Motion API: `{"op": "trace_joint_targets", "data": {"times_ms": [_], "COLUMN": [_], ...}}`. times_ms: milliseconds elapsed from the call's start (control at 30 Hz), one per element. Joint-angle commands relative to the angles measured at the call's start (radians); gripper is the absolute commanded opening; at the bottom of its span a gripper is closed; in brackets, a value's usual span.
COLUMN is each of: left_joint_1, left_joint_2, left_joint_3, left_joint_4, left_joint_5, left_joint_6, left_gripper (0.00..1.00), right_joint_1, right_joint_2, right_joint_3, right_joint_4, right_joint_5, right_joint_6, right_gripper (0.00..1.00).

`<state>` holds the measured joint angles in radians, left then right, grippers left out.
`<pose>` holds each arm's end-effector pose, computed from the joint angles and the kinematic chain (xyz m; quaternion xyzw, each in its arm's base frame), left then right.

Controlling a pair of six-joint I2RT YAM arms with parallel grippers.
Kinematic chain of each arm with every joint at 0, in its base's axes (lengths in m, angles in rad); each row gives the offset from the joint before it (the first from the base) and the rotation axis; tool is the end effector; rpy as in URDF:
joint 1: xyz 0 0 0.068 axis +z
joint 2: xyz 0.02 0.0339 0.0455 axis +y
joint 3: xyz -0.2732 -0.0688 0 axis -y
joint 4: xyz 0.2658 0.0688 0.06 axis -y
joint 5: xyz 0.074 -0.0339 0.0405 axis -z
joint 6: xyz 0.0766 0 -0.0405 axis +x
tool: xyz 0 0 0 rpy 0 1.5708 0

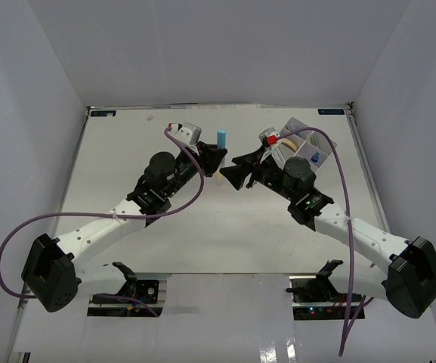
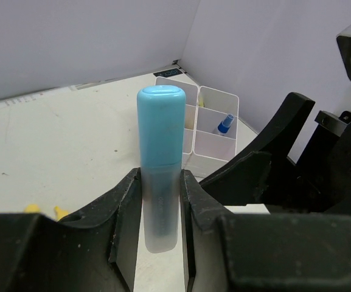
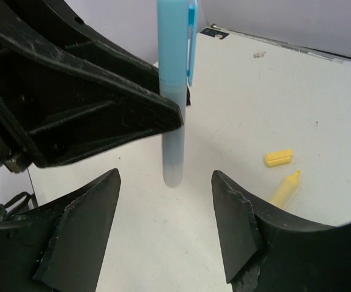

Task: Sort the stationery into containers
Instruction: Place the pen in the storage box.

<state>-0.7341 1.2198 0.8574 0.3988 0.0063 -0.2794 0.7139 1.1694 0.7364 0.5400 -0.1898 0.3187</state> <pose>0.2568 -0.2324 0.3374 0.1587 0.6757 -0.3513 0.6283 0.2385 0.2257 0.3239 -0.1997 0.6385 0.4207 0.6128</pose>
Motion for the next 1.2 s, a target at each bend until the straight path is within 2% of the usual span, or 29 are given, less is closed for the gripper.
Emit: {"op": "trace_joint_targets", "data": {"times_ms": [0, 67, 167, 333, 700, 967, 1067, 1167], "left_joint_1": [0.002, 0.002, 0.001, 0.001, 0.002, 0.002, 0.001, 0.001], "left_joint_2": [-0.063, -0.077, -0.092, -0.100, -0.117, -0.157, -0.158, -0.151], "left_joint_3": [-0.009, -0.021, -0.026, -0.017, -0.077, -0.104, -0.109, -0.104], "left_joint_4": [-0.014, -0.034, -0.087, -0.187, -0.156, -0.129, -0.121, -0.123], "left_joint_5": [-0.017, -0.008, 0.085, 0.155, 0.230, 0.213, 0.193, 0.195], "left_joint_6": [0.091, 0.117, 0.181, 0.272, 0.273, 0.273, 0.273, 0.273], "left_gripper": [0.18, 0.17, 0.18, 0.19, 0.19, 0.21, 0.20, 0.21], "right_joint_1": [0.002, 0.002, 0.004, 0.004, 0.002, 0.007, 0.019, 0.024], "right_joint_2": [-0.059, -0.091, -0.125, -0.137, -0.034, 0.078, 0.091, 0.096], "right_joint_3": [-0.012, -0.003, 0.037, 0.175, 0.311, 0.343, 0.336, 0.330], "right_joint_4": [-0.119, -0.169, -0.271, -0.397, -0.365, -0.336, -0.330, -0.322], "right_joint_5": [0.003, 0.004, 0.015, 0.032, 0.041, 0.018, 0.012, 0.012], "right_joint_6": [-0.036, -0.044, -0.052, -0.059, -0.038, 0.017, 0.031, 0.034], "right_gripper": [0.69, 0.71, 0.71, 0.71, 0.70, 0.68, 0.66, 0.58]}}
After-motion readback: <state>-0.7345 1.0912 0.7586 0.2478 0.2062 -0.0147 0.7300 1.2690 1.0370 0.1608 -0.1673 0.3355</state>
